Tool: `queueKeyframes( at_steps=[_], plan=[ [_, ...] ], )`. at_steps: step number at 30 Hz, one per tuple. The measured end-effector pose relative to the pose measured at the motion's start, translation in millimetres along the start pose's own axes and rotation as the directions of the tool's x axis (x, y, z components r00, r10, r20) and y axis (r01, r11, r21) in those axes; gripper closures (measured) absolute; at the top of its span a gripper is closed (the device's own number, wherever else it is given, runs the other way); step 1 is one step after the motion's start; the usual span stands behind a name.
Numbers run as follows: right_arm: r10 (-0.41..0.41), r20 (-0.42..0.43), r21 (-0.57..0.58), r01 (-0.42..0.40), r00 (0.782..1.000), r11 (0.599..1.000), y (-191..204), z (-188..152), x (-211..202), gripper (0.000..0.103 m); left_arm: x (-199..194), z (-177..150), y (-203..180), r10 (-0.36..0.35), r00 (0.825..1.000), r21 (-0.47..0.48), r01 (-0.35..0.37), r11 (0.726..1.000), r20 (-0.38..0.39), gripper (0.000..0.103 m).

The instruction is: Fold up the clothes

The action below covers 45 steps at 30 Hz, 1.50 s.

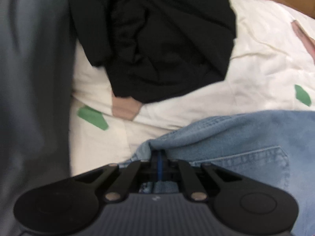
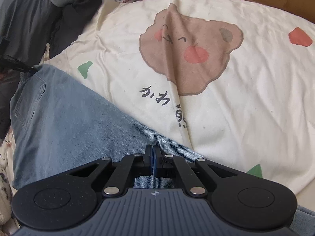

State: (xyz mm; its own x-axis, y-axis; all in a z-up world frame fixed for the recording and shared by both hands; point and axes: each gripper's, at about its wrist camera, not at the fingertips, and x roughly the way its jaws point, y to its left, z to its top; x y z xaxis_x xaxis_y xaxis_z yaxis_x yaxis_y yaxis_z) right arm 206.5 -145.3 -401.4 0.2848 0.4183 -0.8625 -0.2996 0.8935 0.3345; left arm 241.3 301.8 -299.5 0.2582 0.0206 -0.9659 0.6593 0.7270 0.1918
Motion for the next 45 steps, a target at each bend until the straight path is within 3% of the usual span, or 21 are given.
queueKeyframes(
  at_steps=[5, 8, 12, 16, 21, 28, 31, 32, 35, 36, 45],
  plan=[
    [-0.022, 0.011, 0.001, 0.022, 1.0, 1.0, -6, -4, -7, 0.099, -32, -13, 17, -0.003, 1.0, -0.061, 0.004, 0.998, 0.025, 0.1],
    [-0.041, 0.012, 0.001, 0.041, 0.999, 0.999, -12, -7, -13, 0.099, -39, -22, 15, 0.021, 1.0, -0.072, -0.02, 0.997, 0.012, 0.091],
    [-0.072, 0.019, 0.014, 0.071, 0.997, 0.997, -22, -10, -21, 0.099, -43, -41, 10, 0.022, 1.0, -0.058, -0.022, 0.998, -0.012, 0.091],
    [-0.092, 0.022, 0.029, 0.091, 0.996, 0.995, -32, -13, -27, 0.099, -25, -60, 12, 0.034, 0.998, -0.071, -0.038, 0.997, -0.058, 0.091],
    [-0.139, 0.012, 0.011, 0.139, 0.99, 0.99, -36, -17, -37, 0.099, 5, -59, 17, 0.059, 0.997, -0.084, -0.063, 0.994, -0.056, 0.091],
    [-0.202, 0.061, 0.106, 0.195, 0.977, 0.975, -68, -35, -89, 0.091, 10, -55, 25, 0.045, 0.998, -0.105, -0.05, 0.993, -0.051, 0.091],
    [-0.22, 0.079, 0.174, 0.204, 0.972, 0.963, -83, -45, -109, 0.075, 1, -56, 26, 0.051, 0.997, -0.11, -0.058, 0.992, -0.062, 0.09],
    [-0.223, 0.086, 0.198, 0.203, 0.971, 0.959, -88, -48, -115, 0.073, -3, -56, 25, 0.055, 0.996, -0.115, -0.062, 0.991, -0.067, 0.086],
    [-0.233, 0.105, 0.259, 0.2, 0.967, 0.945, -102, -60, -135, 0.069, -18, -57, 23, 0.075, 0.995, -0.125, -0.082, 0.989, -0.062, 0.05],
    [-0.236, 0.108, 0.274, 0.199, 0.966, 0.941, -107, -64, -141, 0.065, -24, -58, 22, 0.083, 0.995, -0.127, -0.089, 0.988, -0.052, 0.047],
    [-0.261, 0.137, 0.404, 0.187, 0.955, 0.895, -152, -107, -196, 0.064, -88, -61, -1, 0.073, 0.997, -0.183, -0.074, 0.98, -0.008, 0.041]
  ],
)
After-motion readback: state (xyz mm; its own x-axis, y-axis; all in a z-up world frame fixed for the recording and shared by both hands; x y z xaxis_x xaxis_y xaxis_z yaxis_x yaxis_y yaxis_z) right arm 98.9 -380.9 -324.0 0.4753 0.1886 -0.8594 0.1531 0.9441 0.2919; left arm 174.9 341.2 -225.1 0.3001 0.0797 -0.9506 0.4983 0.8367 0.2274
